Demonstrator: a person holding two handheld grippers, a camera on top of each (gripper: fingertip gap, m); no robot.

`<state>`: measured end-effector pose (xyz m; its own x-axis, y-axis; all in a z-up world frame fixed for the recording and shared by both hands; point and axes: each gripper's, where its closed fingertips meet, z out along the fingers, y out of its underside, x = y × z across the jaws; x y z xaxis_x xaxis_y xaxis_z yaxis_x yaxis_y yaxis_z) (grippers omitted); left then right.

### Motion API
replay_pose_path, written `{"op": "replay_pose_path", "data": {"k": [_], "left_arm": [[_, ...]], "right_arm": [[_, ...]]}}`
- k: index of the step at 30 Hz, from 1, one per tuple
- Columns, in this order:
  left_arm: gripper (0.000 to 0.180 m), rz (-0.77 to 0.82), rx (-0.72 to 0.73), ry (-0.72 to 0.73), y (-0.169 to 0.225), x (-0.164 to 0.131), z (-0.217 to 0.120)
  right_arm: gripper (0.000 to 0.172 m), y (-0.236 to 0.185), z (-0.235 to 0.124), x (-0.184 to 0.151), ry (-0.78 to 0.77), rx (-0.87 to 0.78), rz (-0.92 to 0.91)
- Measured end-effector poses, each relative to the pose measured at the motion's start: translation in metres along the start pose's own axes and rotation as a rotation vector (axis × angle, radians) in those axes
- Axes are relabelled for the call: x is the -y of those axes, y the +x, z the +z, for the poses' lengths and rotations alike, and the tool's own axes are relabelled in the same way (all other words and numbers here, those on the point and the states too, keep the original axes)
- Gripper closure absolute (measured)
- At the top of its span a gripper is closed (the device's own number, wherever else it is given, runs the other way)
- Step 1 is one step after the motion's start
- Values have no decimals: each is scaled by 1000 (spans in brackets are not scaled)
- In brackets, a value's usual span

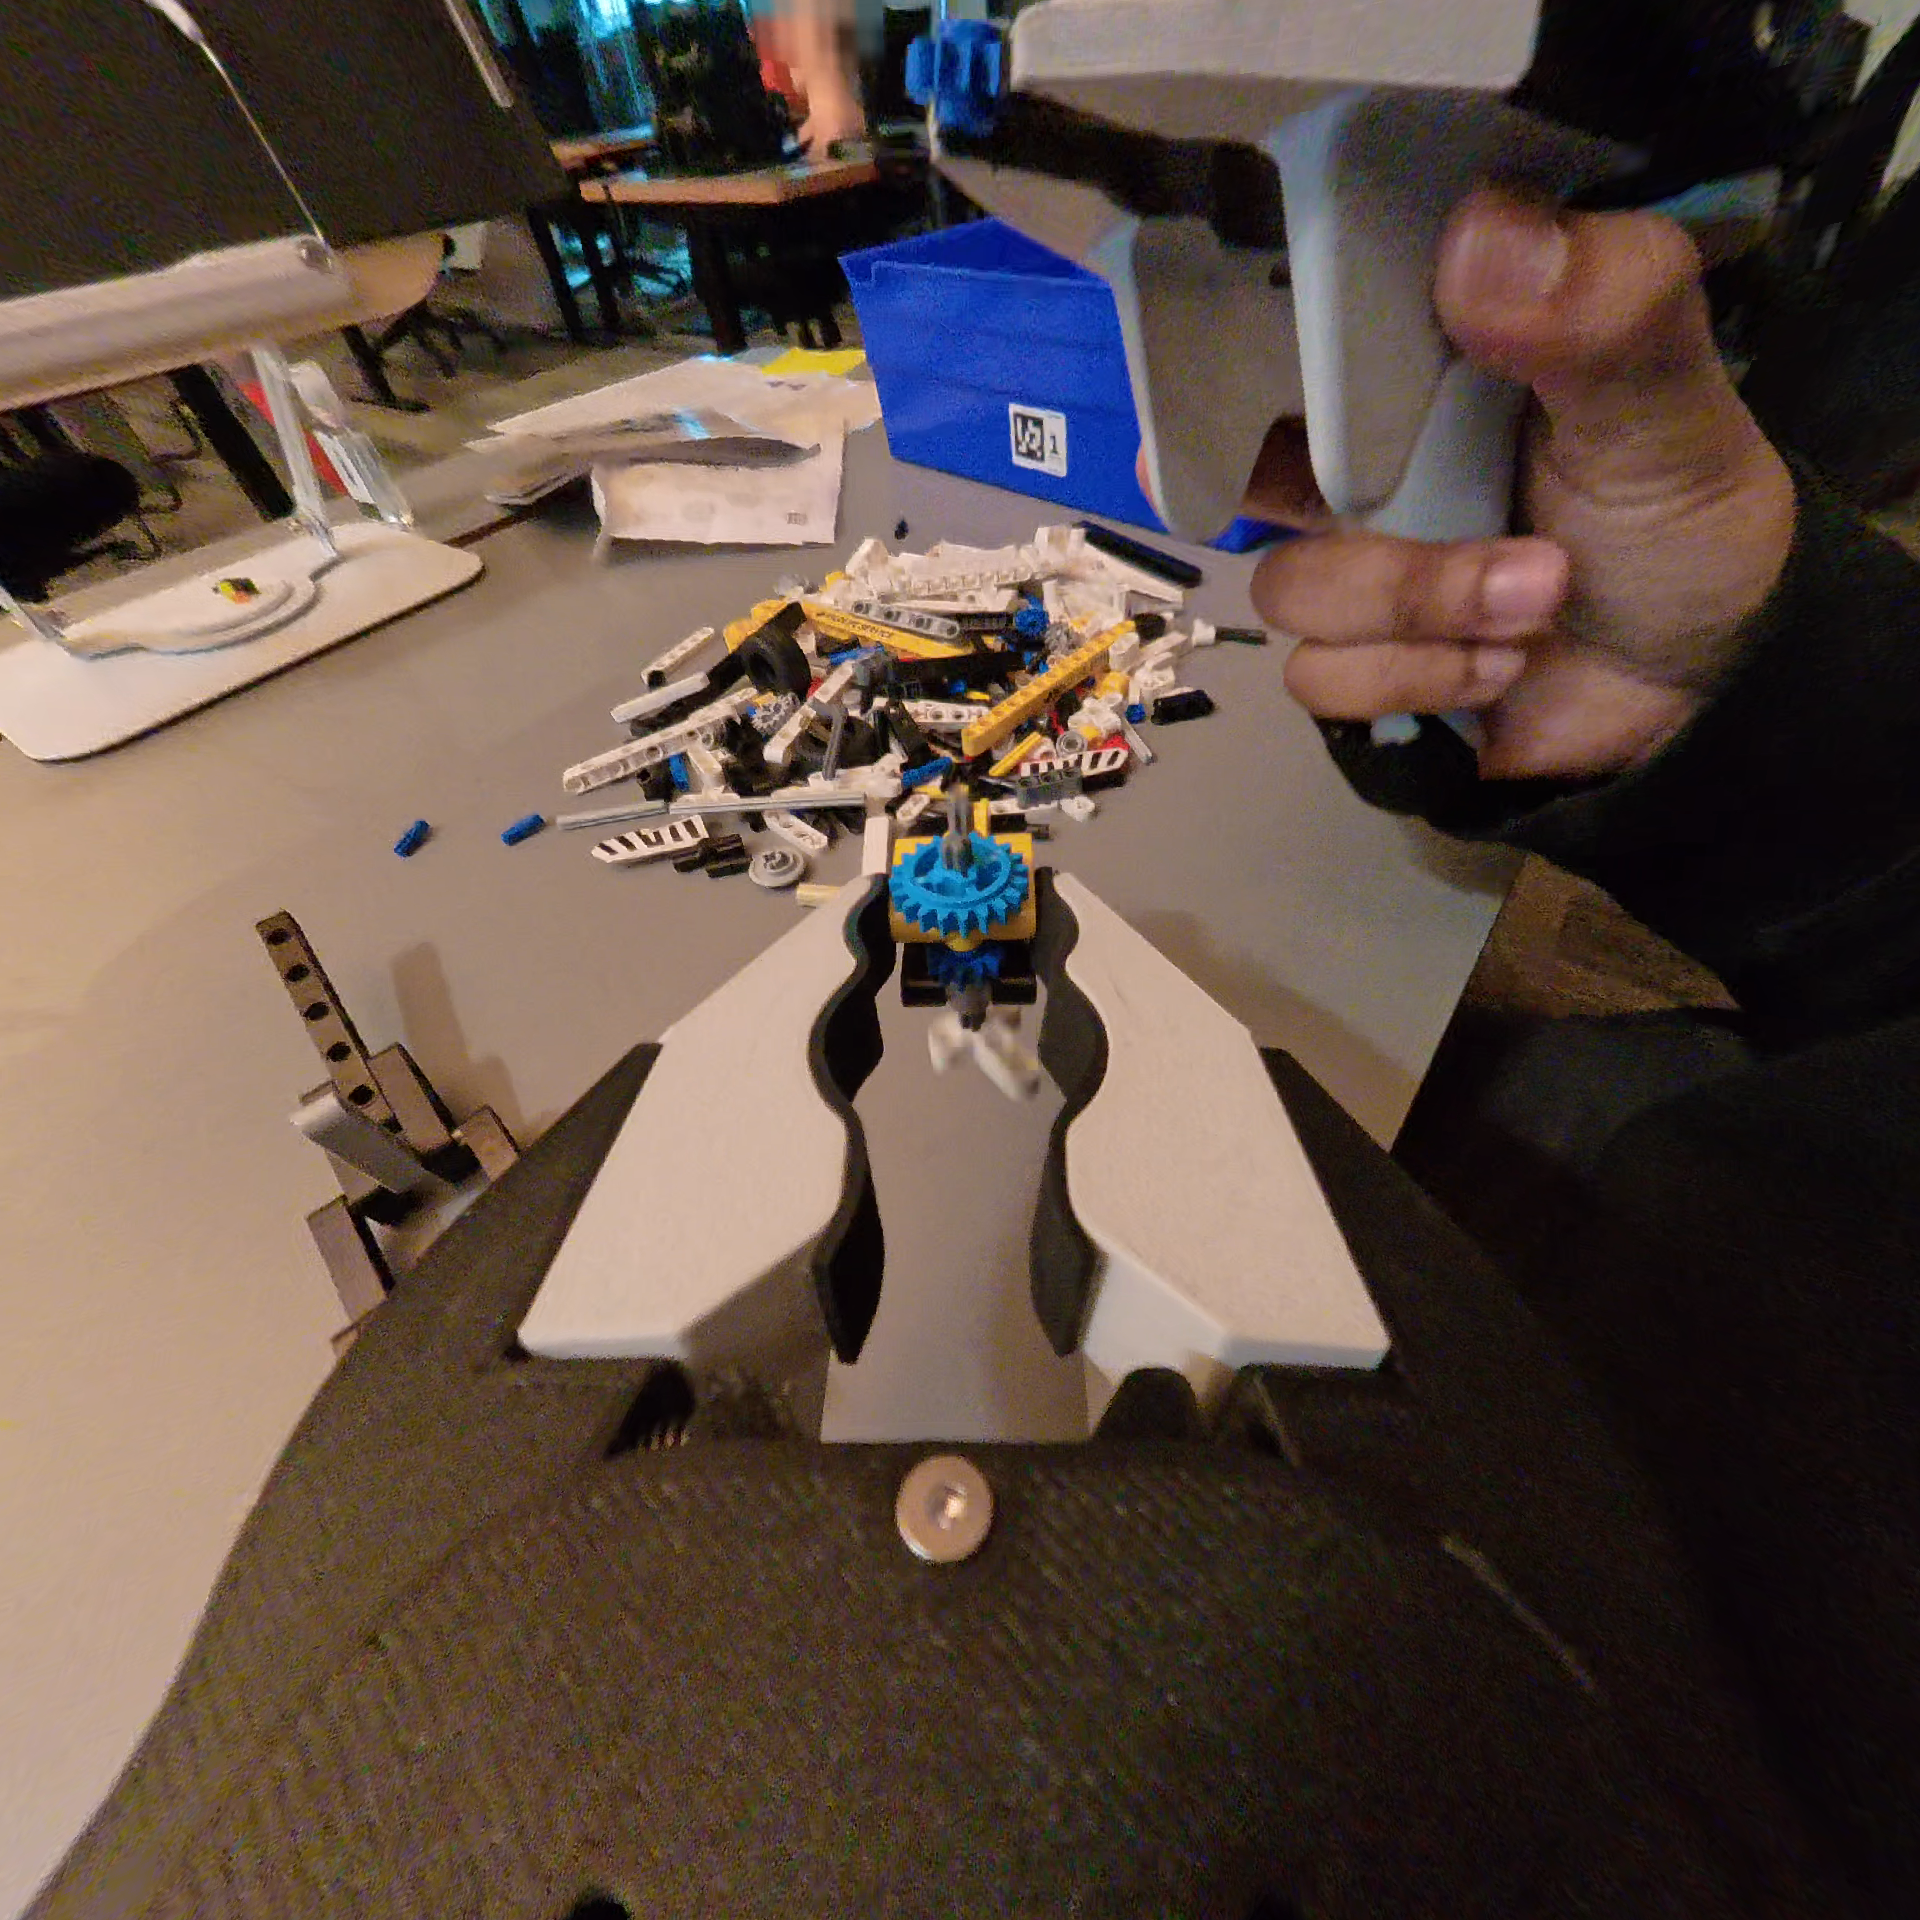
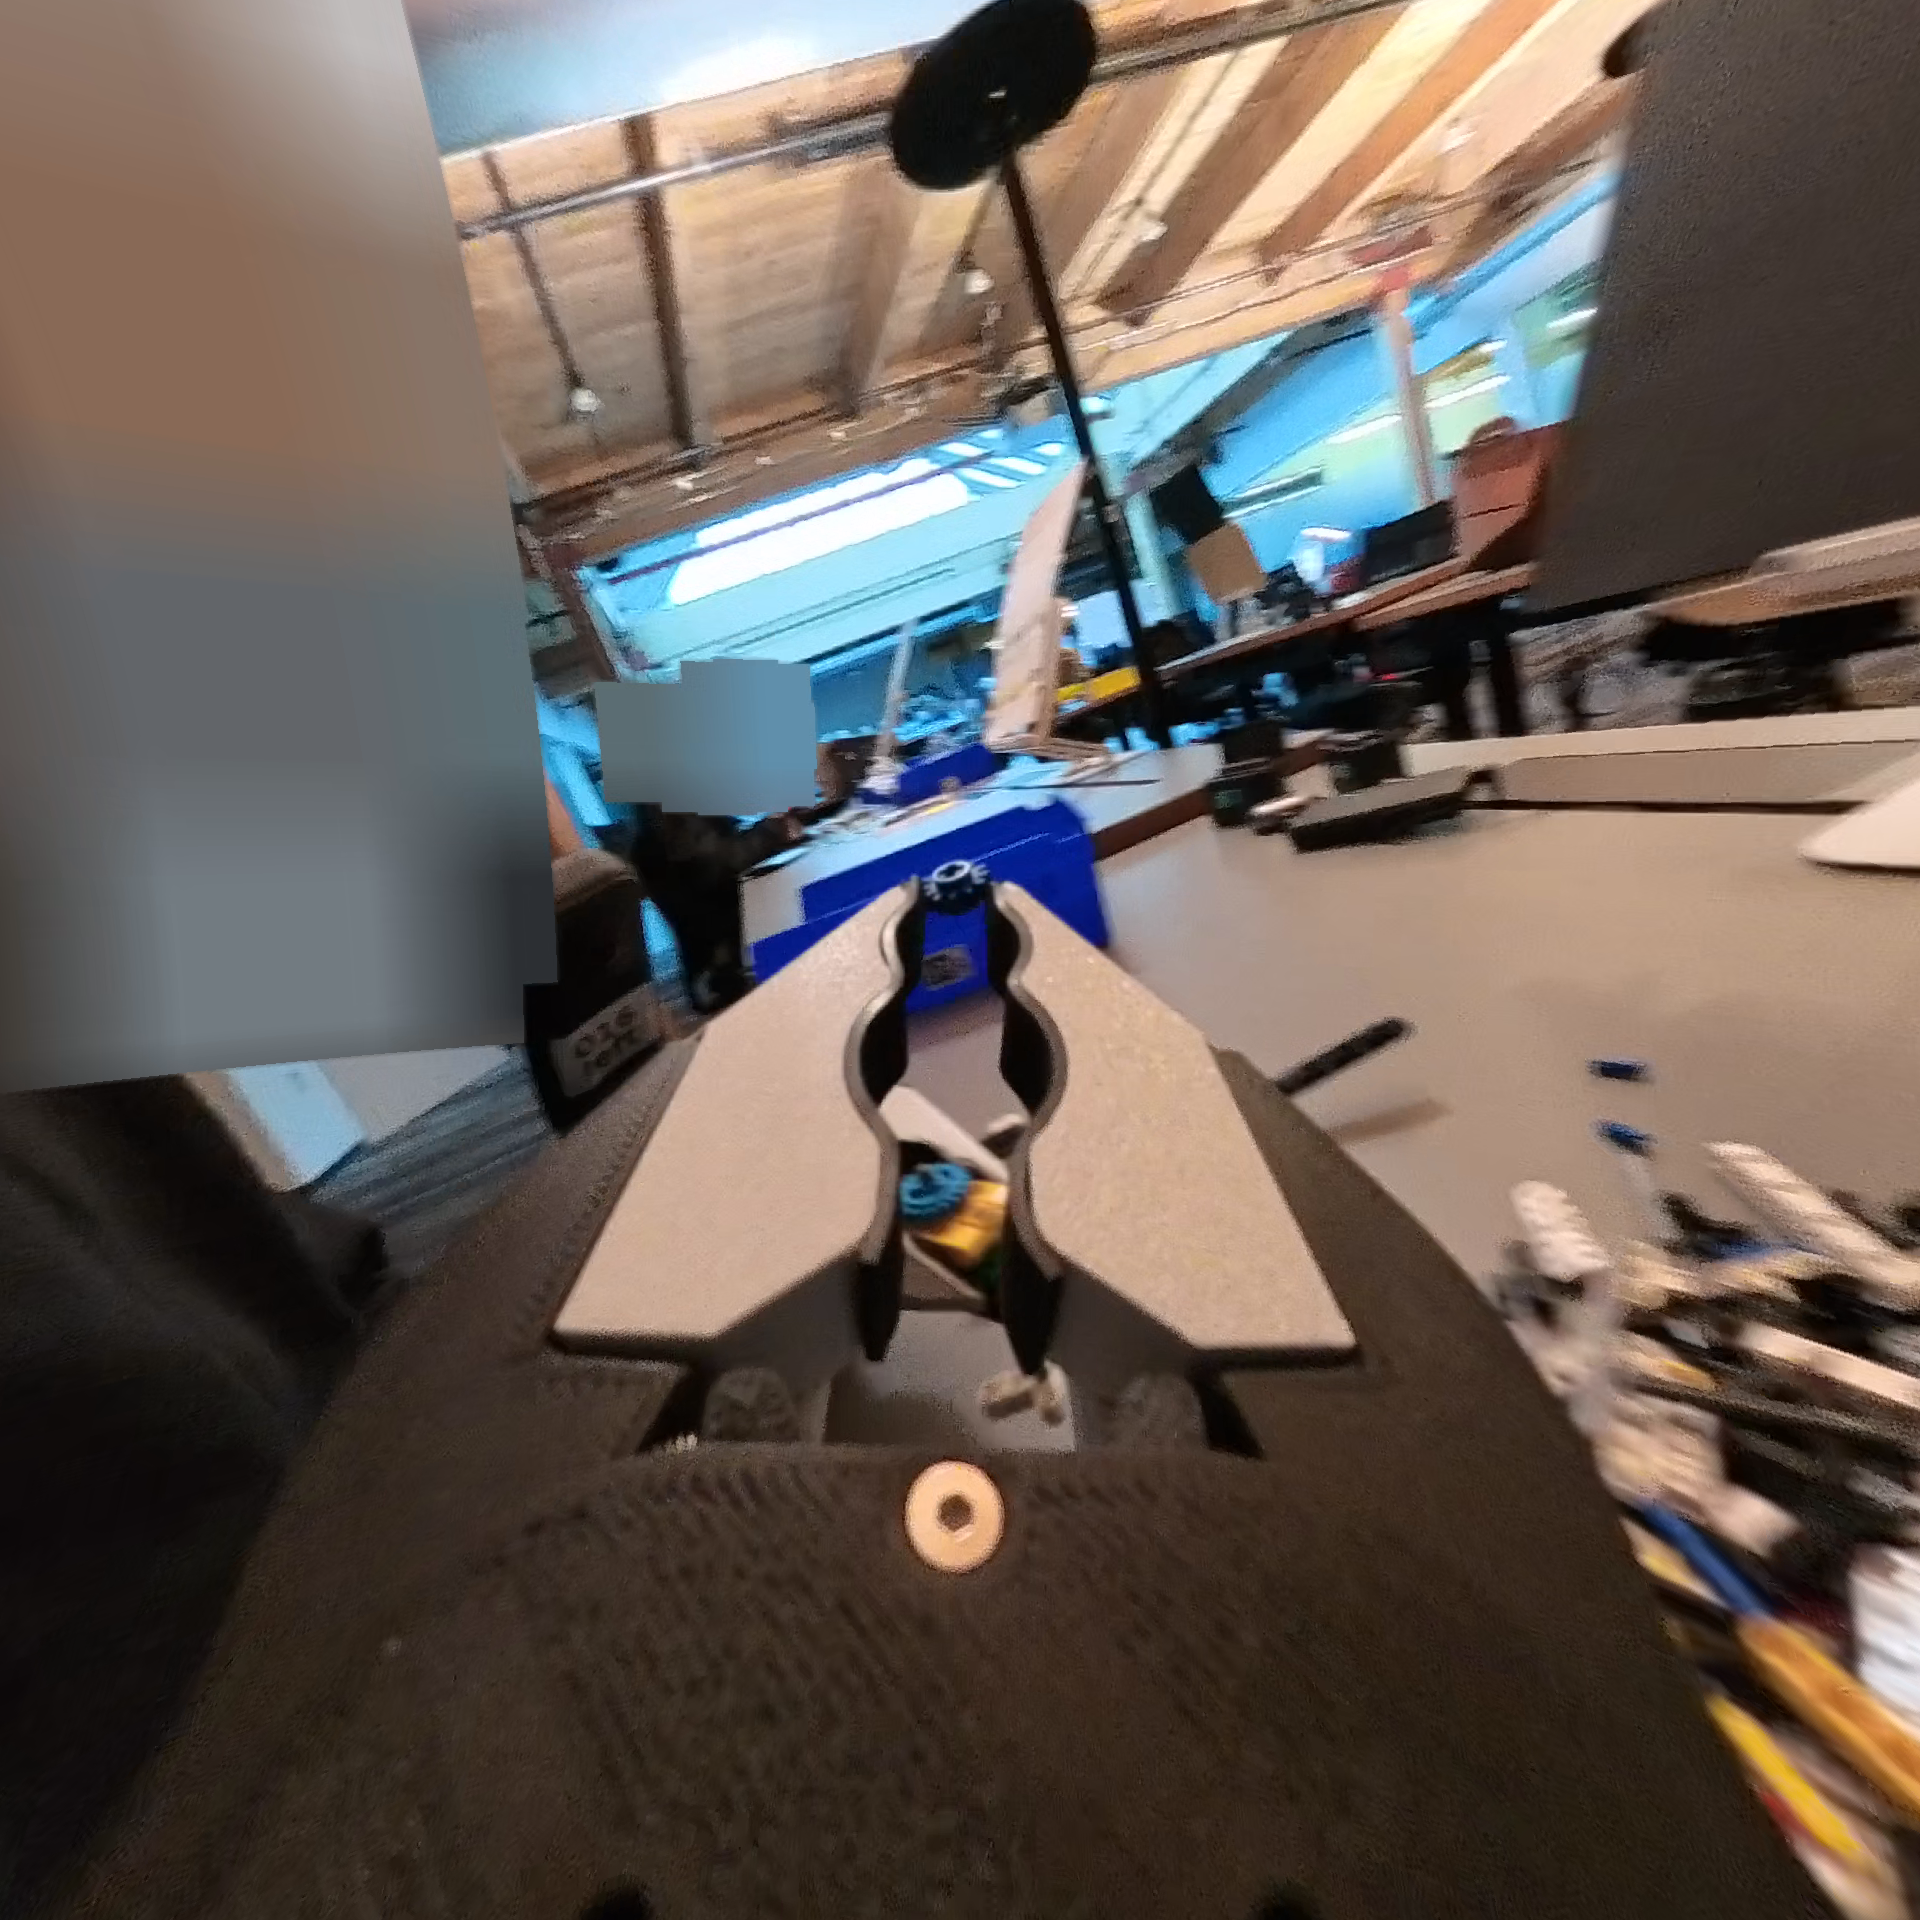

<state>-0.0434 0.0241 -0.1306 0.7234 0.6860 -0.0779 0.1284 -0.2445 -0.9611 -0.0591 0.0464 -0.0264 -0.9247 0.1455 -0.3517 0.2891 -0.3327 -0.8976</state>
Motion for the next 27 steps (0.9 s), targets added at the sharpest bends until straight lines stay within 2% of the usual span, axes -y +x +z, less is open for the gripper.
{"op": "replay_pose_path", "data": {"k": [3,7,11,14,19,22,24,27], "left_arm": [[156,-28,-8,-7,-2,-1,0],[156,-21,13,-21,-4,-3,2],[156,-33,25,-12,-6,-1,2],[156,-82,24,7,-12,0,0],[156,-148,27,37,-19,3,-4],[156,-189,44,55,-26,4,-6],[156,-225,56,66,-31,4,-7],[157,-265,66,80,-36,4,-9]], "right_arm": [[163,51,-26,0,-111,-212,-40],[163,135,-79,-40,-388,-571,-12],[160,155,-94,-54,-466,-680,7],[146,160,-98,-52,-488,-740,-46],[143,153,-97,-29,-401,-728,-79],[144,127,-80,-21,-367,-589,-91],[143,101,-61,-33,-424,-450,-84],[138,68,-39,-72,-596,-283,-93]]}}
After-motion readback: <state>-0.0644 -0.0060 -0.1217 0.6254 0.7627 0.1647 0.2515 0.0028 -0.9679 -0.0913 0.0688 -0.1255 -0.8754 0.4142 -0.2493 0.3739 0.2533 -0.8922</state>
